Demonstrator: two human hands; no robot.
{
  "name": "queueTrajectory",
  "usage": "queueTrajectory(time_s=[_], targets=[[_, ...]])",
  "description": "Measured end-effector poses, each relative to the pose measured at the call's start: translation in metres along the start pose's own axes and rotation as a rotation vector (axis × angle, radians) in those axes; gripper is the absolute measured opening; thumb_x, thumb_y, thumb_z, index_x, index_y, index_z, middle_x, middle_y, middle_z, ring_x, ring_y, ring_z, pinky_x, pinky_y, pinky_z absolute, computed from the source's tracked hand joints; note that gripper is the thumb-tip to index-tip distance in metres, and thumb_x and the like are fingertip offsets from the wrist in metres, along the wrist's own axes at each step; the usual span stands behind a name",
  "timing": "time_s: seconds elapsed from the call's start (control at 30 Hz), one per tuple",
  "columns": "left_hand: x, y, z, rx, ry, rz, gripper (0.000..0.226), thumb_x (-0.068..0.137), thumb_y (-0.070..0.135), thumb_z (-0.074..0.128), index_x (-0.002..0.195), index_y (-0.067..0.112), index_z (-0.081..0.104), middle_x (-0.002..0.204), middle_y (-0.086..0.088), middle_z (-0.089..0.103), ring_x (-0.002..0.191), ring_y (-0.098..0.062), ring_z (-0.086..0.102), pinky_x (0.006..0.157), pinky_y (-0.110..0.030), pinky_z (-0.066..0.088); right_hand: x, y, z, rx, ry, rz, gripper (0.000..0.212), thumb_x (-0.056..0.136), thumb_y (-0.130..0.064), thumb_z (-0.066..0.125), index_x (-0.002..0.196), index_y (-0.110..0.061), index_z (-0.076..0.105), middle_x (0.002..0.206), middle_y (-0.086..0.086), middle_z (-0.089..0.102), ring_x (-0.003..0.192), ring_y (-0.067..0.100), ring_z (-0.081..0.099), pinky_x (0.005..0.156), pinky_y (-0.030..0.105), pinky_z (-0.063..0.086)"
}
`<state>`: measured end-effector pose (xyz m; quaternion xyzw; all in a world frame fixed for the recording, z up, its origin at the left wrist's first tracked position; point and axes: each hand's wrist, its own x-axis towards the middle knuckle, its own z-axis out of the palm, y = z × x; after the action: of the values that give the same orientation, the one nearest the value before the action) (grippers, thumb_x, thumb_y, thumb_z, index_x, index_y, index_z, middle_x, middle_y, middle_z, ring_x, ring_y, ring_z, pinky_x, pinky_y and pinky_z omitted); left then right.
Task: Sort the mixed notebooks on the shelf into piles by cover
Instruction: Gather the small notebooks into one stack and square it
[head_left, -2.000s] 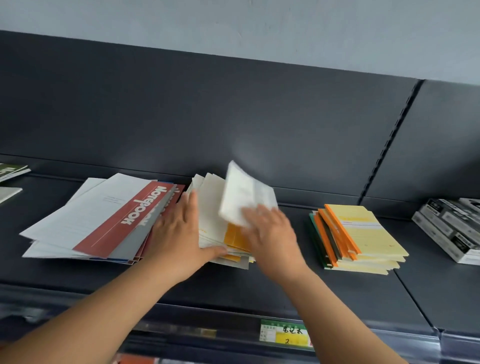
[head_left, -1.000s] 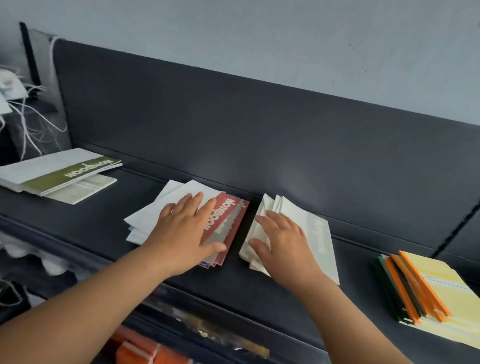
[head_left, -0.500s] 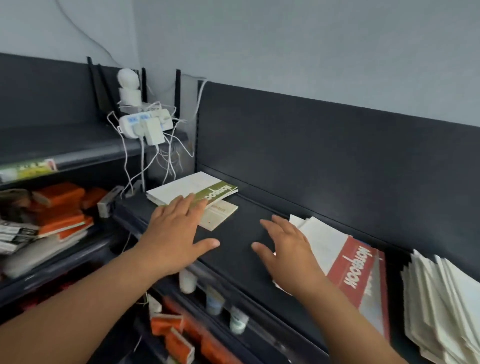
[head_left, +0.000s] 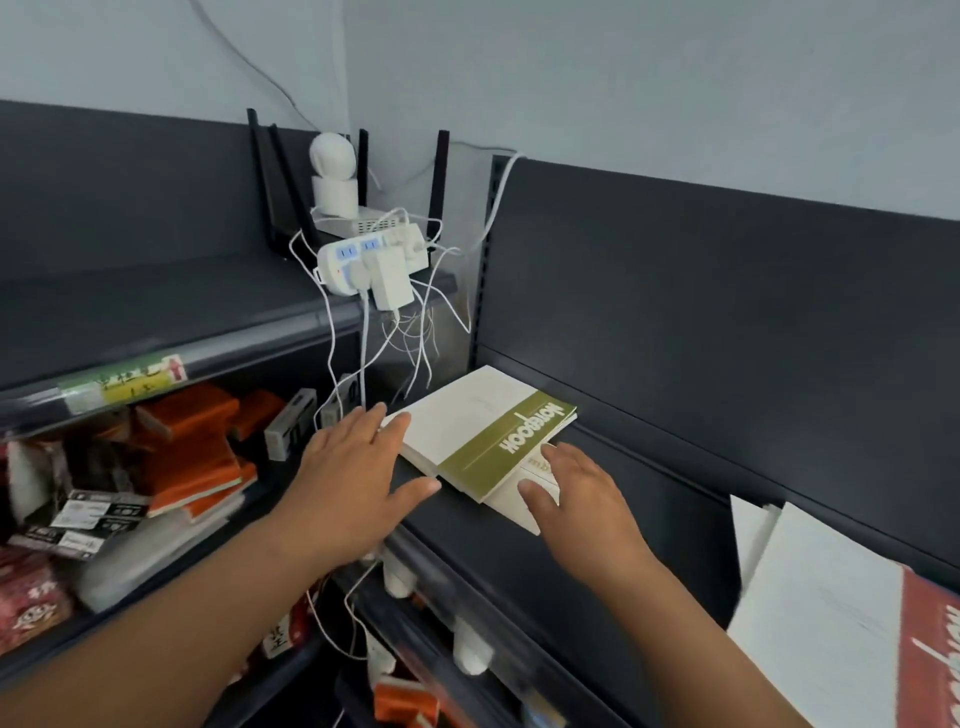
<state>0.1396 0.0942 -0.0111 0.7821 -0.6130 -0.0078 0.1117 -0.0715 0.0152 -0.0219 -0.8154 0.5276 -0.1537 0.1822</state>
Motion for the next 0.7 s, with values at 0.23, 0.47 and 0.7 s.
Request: queueTrajectory(time_s=[0.23, 0.47, 0.7], targets=[[0.066, -0.018, 0.015, 0.025, -0.066, 0.029, 0.077, 0.095, 0.063, 0.031, 0.156, 0.025, 0.005, 0.165, -0.001, 0.0, 0.151, -0.02, -0.004, 0.122, -0.041, 0.005, 0.064, -0.018, 0.027, -0.116, -0.125, -0.015, 0.06, 0.103, -0.052, 0.029, 0.157, -0.028, 0.017, 0.167, -0.001, 0.002, 0.153, 0.023, -0.004, 0.123, 0.044, 0.002], [0.124, -0.037, 0.033, 0.046, -0.197, 0.159, 0.074, 0.096, 0.062, 0.024, 0.156, 0.024, 0.004, 0.165, -0.003, -0.002, 0.151, -0.021, -0.006, 0.122, -0.042, 0.004, 0.086, -0.021, 0.053, -0.167, -0.22, 0.085, 0.06, 0.1, -0.06, 0.024, 0.156, -0.039, 0.016, 0.166, -0.006, -0.007, 0.152, 0.024, -0.016, 0.122, 0.052, -0.007], [0.154, -0.031, 0.056, 0.025, -0.417, 0.333, 0.079, 0.094, 0.068, 0.022, 0.156, 0.027, -0.002, 0.163, -0.009, -0.015, 0.149, -0.025, -0.016, 0.121, -0.045, -0.005, 0.072, -0.029, 0.05, 0.202, 0.043, 0.385, 0.05, 0.101, -0.048, 0.04, 0.147, -0.027, 0.041, 0.155, -0.006, 0.034, 0.139, 0.019, 0.036, 0.113, 0.037, 0.033]])
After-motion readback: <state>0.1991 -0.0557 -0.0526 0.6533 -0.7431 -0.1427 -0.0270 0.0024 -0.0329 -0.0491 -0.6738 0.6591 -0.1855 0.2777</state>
